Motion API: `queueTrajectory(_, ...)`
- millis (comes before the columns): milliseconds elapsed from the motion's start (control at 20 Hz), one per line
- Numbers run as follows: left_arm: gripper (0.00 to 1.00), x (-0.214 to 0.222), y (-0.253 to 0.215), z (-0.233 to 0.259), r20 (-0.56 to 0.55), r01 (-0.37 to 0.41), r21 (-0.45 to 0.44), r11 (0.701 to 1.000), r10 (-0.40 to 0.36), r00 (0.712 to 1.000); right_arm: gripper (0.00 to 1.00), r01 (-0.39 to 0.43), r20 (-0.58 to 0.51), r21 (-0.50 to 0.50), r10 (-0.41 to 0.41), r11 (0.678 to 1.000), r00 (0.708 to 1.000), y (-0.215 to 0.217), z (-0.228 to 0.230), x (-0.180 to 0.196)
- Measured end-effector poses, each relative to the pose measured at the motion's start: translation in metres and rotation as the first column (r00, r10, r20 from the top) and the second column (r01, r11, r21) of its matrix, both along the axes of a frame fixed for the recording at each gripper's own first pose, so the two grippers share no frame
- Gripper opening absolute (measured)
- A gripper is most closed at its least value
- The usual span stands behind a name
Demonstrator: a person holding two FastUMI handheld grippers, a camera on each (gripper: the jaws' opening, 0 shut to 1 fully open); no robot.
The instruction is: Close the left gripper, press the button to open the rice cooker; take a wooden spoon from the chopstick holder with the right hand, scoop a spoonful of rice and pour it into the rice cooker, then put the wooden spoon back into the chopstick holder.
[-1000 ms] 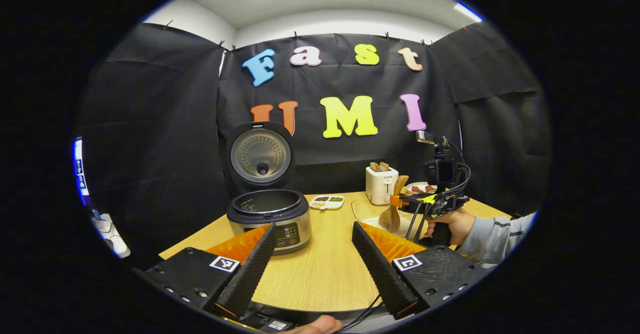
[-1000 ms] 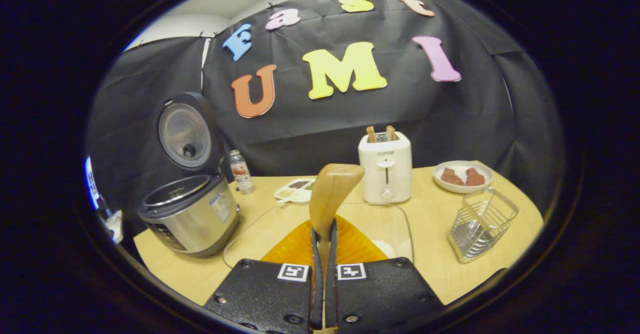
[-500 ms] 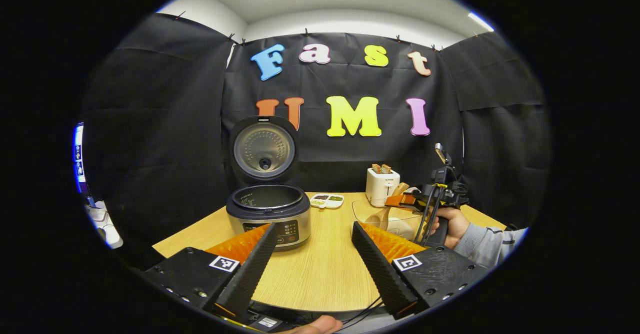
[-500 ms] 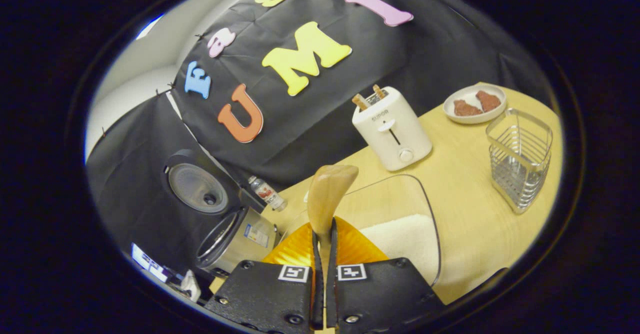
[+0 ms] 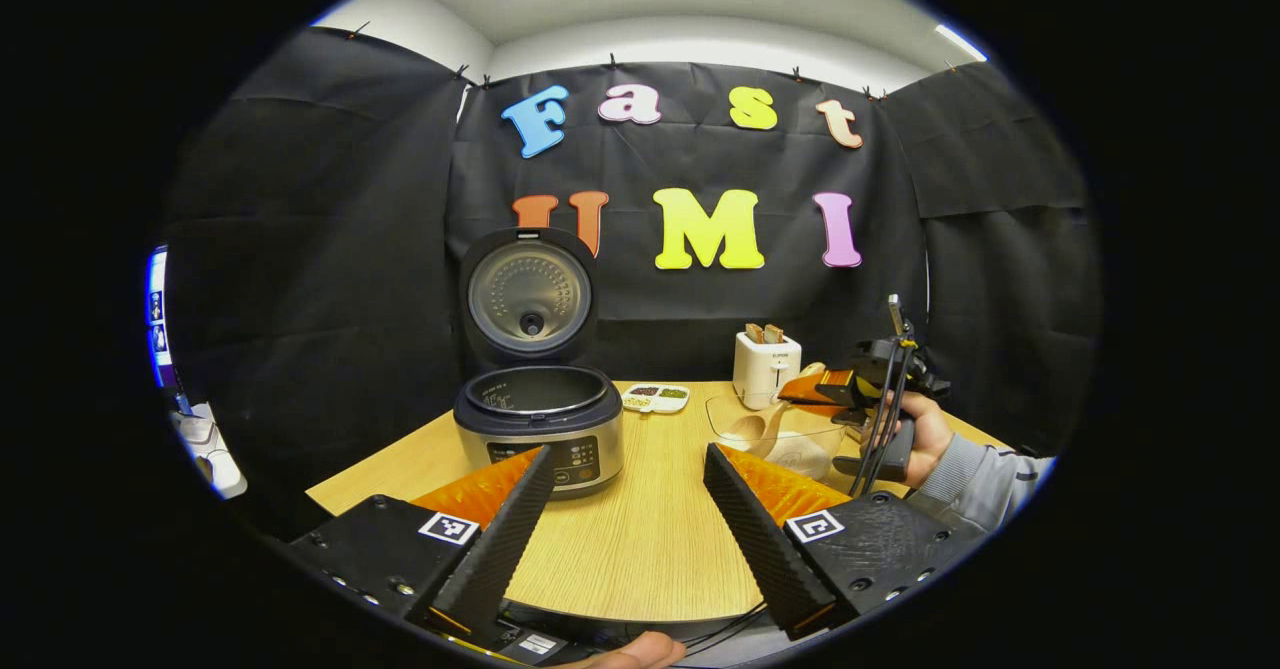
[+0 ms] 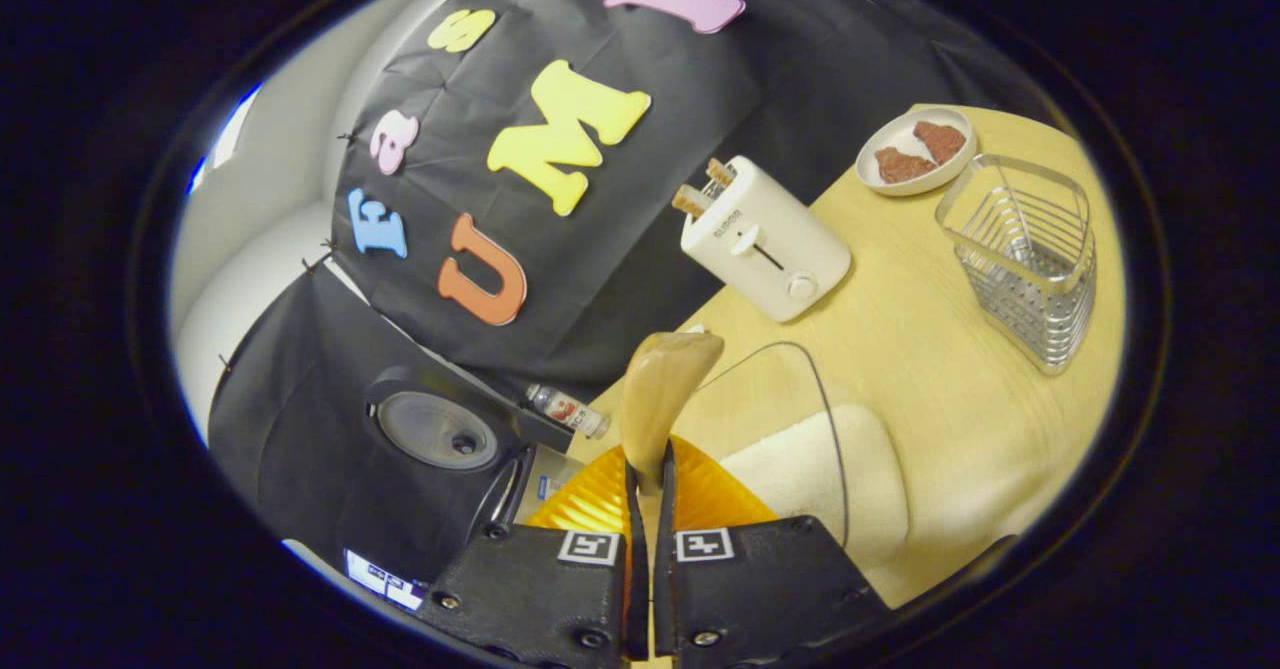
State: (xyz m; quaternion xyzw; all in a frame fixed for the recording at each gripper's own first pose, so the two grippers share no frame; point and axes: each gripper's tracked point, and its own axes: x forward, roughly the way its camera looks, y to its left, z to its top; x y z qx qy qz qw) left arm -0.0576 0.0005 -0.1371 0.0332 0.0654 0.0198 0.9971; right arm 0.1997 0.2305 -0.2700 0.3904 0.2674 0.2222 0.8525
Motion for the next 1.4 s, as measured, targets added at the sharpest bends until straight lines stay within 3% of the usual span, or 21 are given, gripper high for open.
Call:
queueTrajectory(200, 0.96, 0.001, -0.005, 0.002, 0.003, 0.009, 0.013, 1.0, -0.009, 1.0, 0.07, 0.067, 0.032, 0.055, -0.069, 0.996, 0.997, -0.037, 0.02, 0.001)
queueTrajectory(450, 0.96, 0.002, -0.008, 0.005, 0.007, 0.012, 0.035, 0.999, -0.012, 1.0, 0.07, 0.133, -0.038, 0.256, -0.127, 0.958, 0.991, -0.067, 0.035, 0.005)
queueTrajectory(550, 0.96, 0.003, -0.007, 0.008, 0.011, 0.009, 0.039, 0.999, -0.01, 1.0, 0.07, 0.153, -0.102, 0.397, -0.122, 0.905, 0.987, -0.075, 0.041, 0.007)
queueTrajectory(600, 0.96, 0.003, -0.007, 0.009, 0.013, 0.01, 0.039, 0.999, -0.011, 1.0, 0.03, 0.168, -0.145, 0.473, -0.112, 0.865, 0.983, -0.079, 0.041, 0.006)
queueTrajectory(700, 0.96, 0.003, -0.008, 0.01, 0.017, 0.014, 0.043, 0.999, -0.014, 1.0, 0.07, 0.207, -0.229, 0.603, -0.082, 0.77, 0.97, -0.084, 0.042, 0.007)
queueTrajectory(750, 0.96, 0.004, -0.007, 0.01, 0.014, 0.013, 0.046, 0.999, -0.013, 1.0, 0.07, 0.212, -0.243, 0.623, -0.072, 0.753, 0.967, -0.084, 0.041, 0.009)
queueTrajectory(950, 0.96, 0.0, -0.001, 0.014, 0.024, 0.003, 0.065, 0.998, -0.005, 1.0, 0.07, 0.218, -0.235, 0.553, -0.1, 0.804, 0.967, -0.083, 0.036, 0.011)
queueTrajectory(1400, 0.96, -0.019, 0.038, 0.021, 0.048, -0.04, 0.056, 0.998, 0.037, 0.998, 0.07, 0.149, -0.176, 0.561, -0.059, 0.814, 0.983, -0.033, 0.089, 0.011)
